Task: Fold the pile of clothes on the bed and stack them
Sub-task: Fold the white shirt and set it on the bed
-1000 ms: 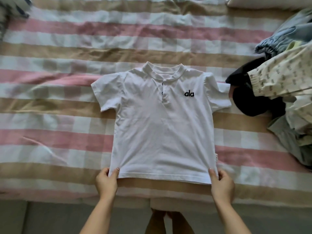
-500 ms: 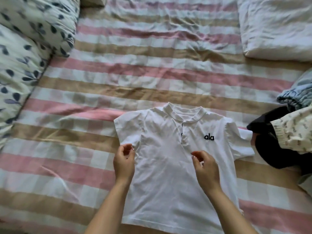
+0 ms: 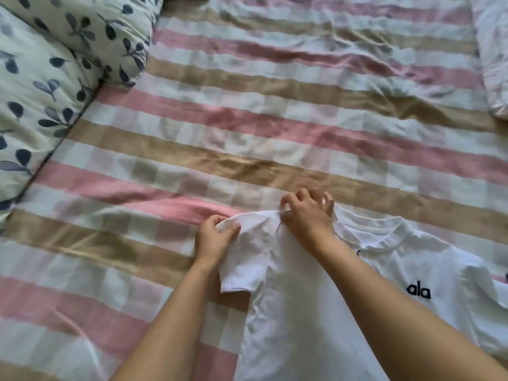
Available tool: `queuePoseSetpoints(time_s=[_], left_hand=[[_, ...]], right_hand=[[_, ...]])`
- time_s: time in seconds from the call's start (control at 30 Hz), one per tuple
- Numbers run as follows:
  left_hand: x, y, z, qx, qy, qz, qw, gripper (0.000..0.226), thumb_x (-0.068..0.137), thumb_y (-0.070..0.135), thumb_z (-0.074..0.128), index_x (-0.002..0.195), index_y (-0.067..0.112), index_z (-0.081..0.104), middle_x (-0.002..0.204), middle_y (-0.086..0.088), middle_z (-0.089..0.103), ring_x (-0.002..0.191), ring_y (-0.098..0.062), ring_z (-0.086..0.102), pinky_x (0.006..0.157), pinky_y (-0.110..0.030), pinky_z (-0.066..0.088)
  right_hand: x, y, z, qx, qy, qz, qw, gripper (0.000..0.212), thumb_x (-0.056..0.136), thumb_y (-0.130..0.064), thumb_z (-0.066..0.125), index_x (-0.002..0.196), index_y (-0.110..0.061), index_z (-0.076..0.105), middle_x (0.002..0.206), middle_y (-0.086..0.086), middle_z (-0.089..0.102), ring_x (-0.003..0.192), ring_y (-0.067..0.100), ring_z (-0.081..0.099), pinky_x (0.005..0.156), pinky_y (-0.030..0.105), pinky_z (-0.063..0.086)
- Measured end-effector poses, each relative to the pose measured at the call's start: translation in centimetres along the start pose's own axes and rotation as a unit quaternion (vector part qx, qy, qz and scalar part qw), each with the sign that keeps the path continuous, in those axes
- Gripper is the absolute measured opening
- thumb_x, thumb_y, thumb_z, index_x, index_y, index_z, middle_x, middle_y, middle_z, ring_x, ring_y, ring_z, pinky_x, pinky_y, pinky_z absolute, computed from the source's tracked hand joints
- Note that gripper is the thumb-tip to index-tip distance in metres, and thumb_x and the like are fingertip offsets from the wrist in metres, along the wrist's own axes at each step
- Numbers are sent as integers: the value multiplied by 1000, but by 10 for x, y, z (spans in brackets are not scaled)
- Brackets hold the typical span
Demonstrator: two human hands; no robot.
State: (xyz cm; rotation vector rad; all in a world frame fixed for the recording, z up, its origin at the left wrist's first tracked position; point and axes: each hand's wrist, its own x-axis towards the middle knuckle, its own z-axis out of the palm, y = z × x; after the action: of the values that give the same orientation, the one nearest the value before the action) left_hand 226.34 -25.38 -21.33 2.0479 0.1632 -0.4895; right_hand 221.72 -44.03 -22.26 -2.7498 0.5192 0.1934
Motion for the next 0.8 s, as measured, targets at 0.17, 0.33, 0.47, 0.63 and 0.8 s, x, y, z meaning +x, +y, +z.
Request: queuePoseSetpoints(time_s=[0.17, 0.33, 0.47, 0.63, 0.8], left_hand=[[6, 5, -10, 21, 4, 43, 999, 16, 84, 9, 64, 73, 15, 53, 67, 4, 55, 64, -13, 49, 59, -27, 37], [-9, -2, -13, 8, 50, -5, 999, 24, 81, 20, 70, 97, 13, 54, 94, -1, 63, 85, -14, 58, 70, -24, 41], [-39, 0, -18, -64, 38, 2, 997, 38, 76, 2, 71, 105, 17, 51, 106, -8, 63, 90, -16, 62, 78, -28, 50], [-76, 37, 5, -20, -2, 192, 981, 45, 76, 7, 72, 107, 35, 56, 92, 13, 65, 77, -3, 62, 64, -13, 49], [-88, 40, 46, 60, -152, 258, 952, 33, 85, 16, 53, 117, 23, 57, 106, 0, 65, 96, -4, 59, 82, -19, 48]], right_hand=[[13, 3, 2, 20, 30, 14, 999, 13, 88, -37, 54, 91, -27, 62, 104, -4, 53, 116, 19, 35, 103, 40, -1], [-18, -17, 4, 50, 141, -2, 989, 18, 75, -15, 68, 92, -20, 66, 100, 4, 59, 103, 23, 40, 94, 41, 24], [-70, -36, 6, 244, 124, -24, 961, 14, 79, -4, 66, 91, -12, 67, 88, 4, 61, 81, 21, 58, 67, 32, 48], [-109, -30, -11, 561, 129, 185, 796, 10, 90, -23, 53, 92, -21, 63, 86, -1, 67, 72, 11, 64, 64, 18, 49], [-113, 2, -19, 641, 91, 315, 694, 29, 96, -29, 40, 114, -14, 56, 97, 9, 67, 85, 21, 66, 70, 32, 52]])
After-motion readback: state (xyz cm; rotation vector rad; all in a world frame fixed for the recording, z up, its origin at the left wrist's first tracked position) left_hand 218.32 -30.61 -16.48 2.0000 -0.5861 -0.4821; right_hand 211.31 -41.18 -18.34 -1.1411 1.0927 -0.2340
